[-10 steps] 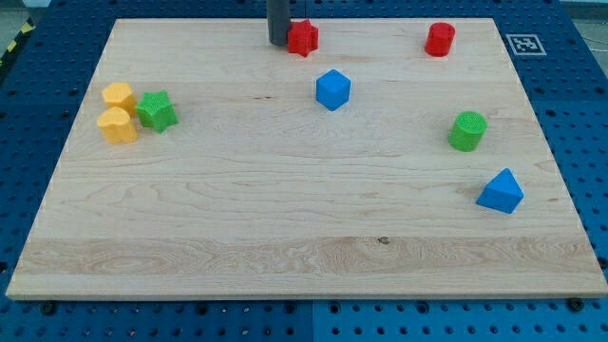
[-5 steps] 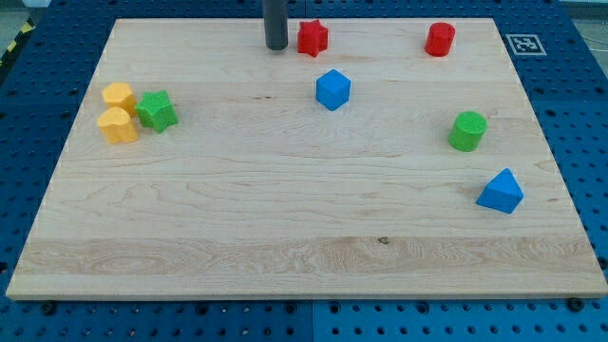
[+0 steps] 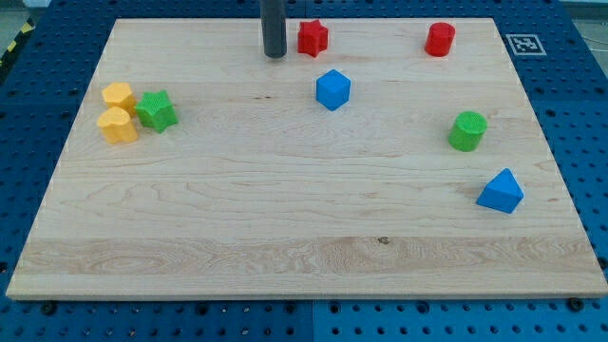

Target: Move the red star to the top center

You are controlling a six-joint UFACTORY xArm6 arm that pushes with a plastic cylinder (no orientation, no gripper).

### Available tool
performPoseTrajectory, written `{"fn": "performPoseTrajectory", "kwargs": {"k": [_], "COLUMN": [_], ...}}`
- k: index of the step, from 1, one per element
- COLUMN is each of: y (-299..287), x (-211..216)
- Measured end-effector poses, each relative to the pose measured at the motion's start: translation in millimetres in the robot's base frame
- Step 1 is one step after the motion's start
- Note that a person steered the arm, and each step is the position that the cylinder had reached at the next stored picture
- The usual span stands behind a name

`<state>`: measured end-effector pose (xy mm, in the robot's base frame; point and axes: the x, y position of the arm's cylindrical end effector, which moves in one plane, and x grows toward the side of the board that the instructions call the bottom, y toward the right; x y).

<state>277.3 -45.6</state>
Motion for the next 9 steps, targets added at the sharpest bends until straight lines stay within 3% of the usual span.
{"fn": "performPoseTrajectory", "kwargs": {"k": [9], "y": [47], "x": [23]}}
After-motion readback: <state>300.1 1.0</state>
